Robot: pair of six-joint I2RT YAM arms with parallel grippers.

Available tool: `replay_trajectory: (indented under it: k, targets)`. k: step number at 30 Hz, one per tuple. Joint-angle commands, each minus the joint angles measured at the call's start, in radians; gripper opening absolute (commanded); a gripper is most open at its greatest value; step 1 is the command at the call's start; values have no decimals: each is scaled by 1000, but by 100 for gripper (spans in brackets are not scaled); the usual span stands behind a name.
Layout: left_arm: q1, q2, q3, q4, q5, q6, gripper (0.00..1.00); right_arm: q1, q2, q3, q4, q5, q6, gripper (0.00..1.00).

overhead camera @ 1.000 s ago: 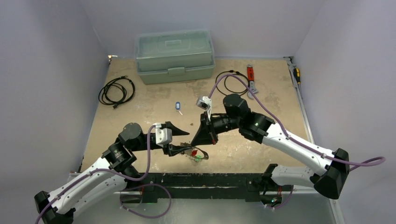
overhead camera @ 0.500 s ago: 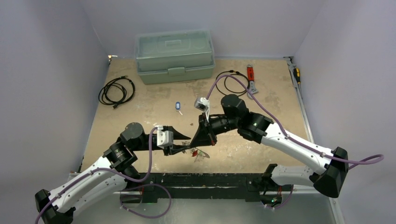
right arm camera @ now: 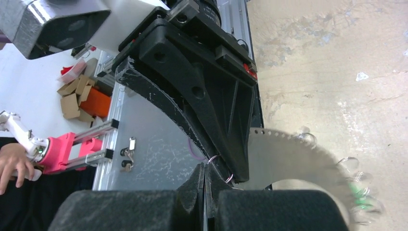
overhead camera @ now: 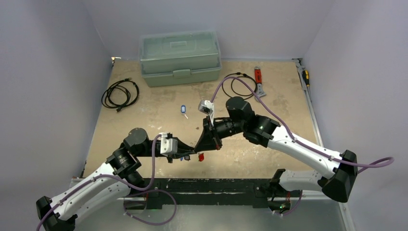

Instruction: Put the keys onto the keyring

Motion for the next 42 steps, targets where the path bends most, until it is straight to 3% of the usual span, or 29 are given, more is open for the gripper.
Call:
replay_trajectory:
  k: [1, 6, 11, 13, 15, 25, 34, 42]
  targets:
    - [-5, -12, -4, 52, 34, 14, 0, 5, 0, 56, 43, -30, -17, 0]
    - [-6, -40, -1, 50, 23, 15, 0, 5, 4, 64, 42, 2, -10, 2]
    - [-5, -61, 17, 36, -23, -3, 0, 5, -13, 80, 50, 95, -19, 50]
    - [-4, -61, 26, 28, -44, -13, 0, 5, -46, 62, 96, 112, -29, 61]
    - [-3, -64, 33, 28, -60, -29, 0, 5, -93, 23, 167, 177, -28, 66]
    - [71, -101, 14, 160, -107, -218, 0, 66, -242, -164, 475, 445, -154, 72]
    - [108, -90, 17, 187, -103, -267, 0, 101, -169, -91, 337, 273, -410, 55]
    - [131, -77, 14, 173, -140, -301, 0, 103, -135, -28, 235, 262, -495, 46]
